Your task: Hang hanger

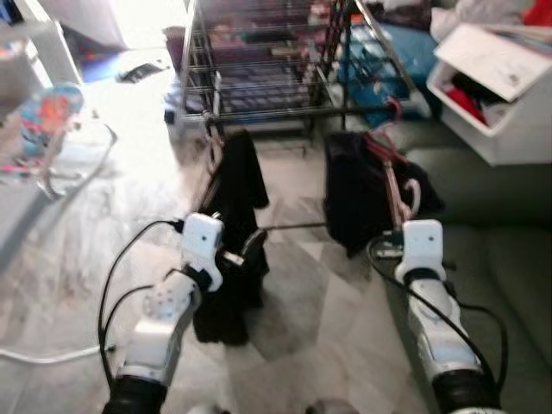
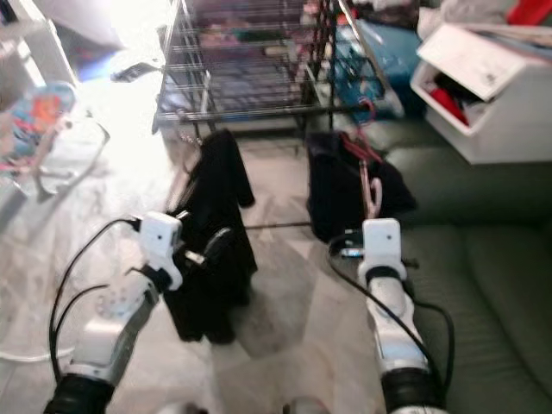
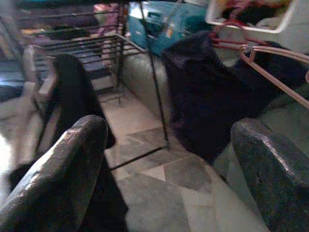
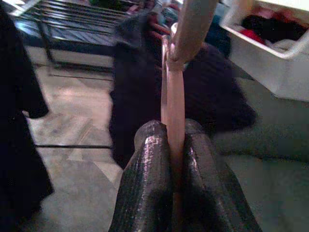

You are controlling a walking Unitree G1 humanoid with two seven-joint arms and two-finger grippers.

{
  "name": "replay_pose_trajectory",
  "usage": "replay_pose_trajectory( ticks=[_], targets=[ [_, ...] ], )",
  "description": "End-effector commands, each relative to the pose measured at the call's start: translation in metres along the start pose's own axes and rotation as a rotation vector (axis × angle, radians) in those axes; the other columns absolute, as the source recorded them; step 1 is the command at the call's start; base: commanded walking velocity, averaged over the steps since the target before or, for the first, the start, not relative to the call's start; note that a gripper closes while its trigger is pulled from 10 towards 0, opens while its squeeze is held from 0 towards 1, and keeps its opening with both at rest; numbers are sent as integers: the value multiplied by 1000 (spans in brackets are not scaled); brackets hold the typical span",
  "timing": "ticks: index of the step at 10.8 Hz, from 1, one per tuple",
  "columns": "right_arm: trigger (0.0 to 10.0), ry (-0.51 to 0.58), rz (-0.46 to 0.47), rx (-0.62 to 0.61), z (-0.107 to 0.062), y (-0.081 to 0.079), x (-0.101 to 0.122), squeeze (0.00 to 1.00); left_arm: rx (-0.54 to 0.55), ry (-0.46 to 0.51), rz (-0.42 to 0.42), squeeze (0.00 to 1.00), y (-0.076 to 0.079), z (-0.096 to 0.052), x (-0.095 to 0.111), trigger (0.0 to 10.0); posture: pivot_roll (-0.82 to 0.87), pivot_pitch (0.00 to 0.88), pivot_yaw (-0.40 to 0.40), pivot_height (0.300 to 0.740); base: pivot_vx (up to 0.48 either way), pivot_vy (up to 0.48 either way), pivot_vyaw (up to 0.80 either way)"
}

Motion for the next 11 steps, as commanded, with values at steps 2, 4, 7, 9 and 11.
replay_pose_trajectory(
  ticks=[2, 4, 7, 9, 11],
  targets=[
    [10000, 28, 30, 64, 0, -14, 10, 0, 24, -5, 8, 0, -7, -3, 3, 10000, -80, 0, -7, 740, 0, 439, 0],
    [10000, 9, 24, 131, -9, -24, 9, 0, 13, -1, 16, 0, -4, -4, 3, 10000, -81, 0, -9, 740, 0, 450, 0],
    [10000, -18, -5, 54, -8, -14, 4, 0, -29, 2, 18, 0, 3, -5, 3, 10000, -82, 0, -7, 740, 424, 123, 0],
    [10000, -13, -10, 16, -2, -10, 8, 0, -36, 1, 22, 0, 4, -5, 2, 10000, -80, 0, -8, 740, 480, 0, 0],
    [10000, -3, -14, -2, 3, -7, 13, 0, -41, -1, 19, 0, 5, -5, 2, 10000, -78, 0, -11, 740, 480, 0, 0]
  ],
)
Point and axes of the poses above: a point about 5 cm out from each wrist's last joint towards the gripper, its own z axis pointing out of the wrist towards the gripper, its own x axis along the axis of the wrist's last joint, y = z × x, the point moved 1 cm from there along z, pointing out of the wrist towards the gripper, and after that the axes turned 14 degrees about -z, right-handed, at the moved point
